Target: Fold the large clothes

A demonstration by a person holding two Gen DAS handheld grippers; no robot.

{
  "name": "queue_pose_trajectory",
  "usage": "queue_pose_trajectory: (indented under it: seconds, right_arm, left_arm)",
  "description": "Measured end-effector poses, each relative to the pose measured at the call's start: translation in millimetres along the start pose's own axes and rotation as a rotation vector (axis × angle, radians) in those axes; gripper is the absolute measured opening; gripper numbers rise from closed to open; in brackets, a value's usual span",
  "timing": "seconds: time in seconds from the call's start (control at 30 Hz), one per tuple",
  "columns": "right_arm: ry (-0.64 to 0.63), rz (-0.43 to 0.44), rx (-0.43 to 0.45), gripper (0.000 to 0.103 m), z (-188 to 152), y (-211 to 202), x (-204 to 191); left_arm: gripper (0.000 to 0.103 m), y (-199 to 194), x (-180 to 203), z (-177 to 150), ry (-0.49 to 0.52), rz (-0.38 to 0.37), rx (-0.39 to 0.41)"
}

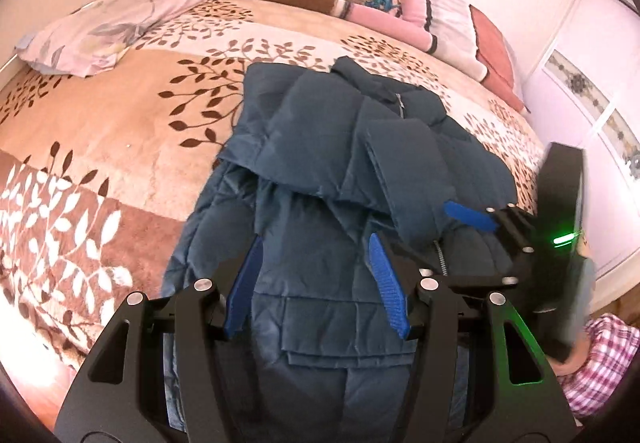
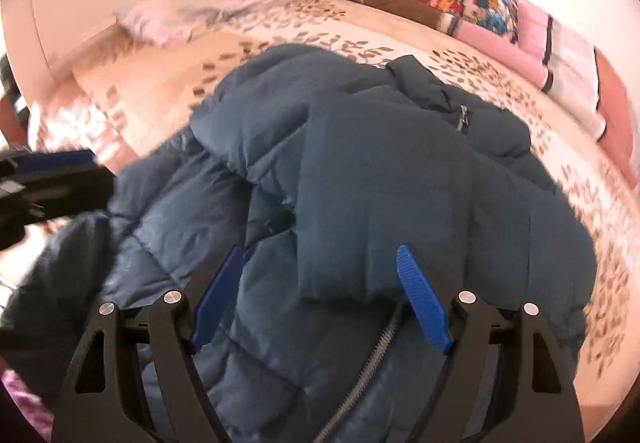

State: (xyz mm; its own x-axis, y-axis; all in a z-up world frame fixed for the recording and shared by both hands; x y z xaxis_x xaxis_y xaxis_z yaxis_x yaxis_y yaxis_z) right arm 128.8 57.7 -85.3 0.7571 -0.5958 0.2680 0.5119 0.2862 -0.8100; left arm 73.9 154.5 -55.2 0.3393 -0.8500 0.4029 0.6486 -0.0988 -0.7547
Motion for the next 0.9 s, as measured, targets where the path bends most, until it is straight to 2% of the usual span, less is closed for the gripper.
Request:
queue_pose_trajectory:
  seconds: [0.03, 0.07, 0.13, 0.17, 0.23, 0.5, 0.73, 0.9]
  right_arm:
    - [-0.035, -0.077, -0.042, 0.077, -2, 11, 3]
    - [-0.041, -0.1, -0.059, 0.075, -6, 16, 6]
    - [0.003, -0.086, -0.076, 0.04, -13, 22, 17]
    - [0.034, -0.062, -0.077, 0.036, -16, 22, 22]
    - [0.132, 0.01, -0.055, 0.018, -21, 13, 34]
    - [0.357, 0.033, 0.041, 0.015, -46, -45, 104]
    - [0.581, 0.034, 0.033, 0.014, -90, -53, 168]
    - [0.71, 0.075, -0.002, 0.011, -124, -43, 185]
  left_arm:
    - [0.055, 0, 0, 0, -0.002, -0.002, 0.001]
    - [0.055, 0, -1, 0, -0.004, -0.006, 0.003]
    - [0.055, 0, -1, 2, 0.001, -0.01, 0.007]
    - [0.055, 0, -1, 3, 0.006, -0.009, 0.01]
    - [0.055, 0, -1, 4, 0.015, -0.007, 0.013]
    - [0.055, 13, 21, 13, 0.078, 0.008, 0.013]
    - [0.055, 38, 44, 31, 0.143, 0.061, 0.012]
    - [0.055, 63, 50, 40, 0.168, 0.11, 0.0]
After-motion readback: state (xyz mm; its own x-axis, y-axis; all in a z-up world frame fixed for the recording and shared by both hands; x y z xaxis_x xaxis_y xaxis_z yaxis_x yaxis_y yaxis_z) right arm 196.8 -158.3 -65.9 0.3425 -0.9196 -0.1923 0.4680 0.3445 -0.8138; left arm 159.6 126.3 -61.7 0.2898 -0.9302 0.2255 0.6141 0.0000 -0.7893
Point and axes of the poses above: each gripper's, at about its wrist camera, not at the fingertips, and y roughly the way its jaws point, x to its right, z to its top, the point moved 10 cm from there along y, roughly the way its jaws point, and after that the axes turned 12 degrees about -y, right-handed, at the moved point
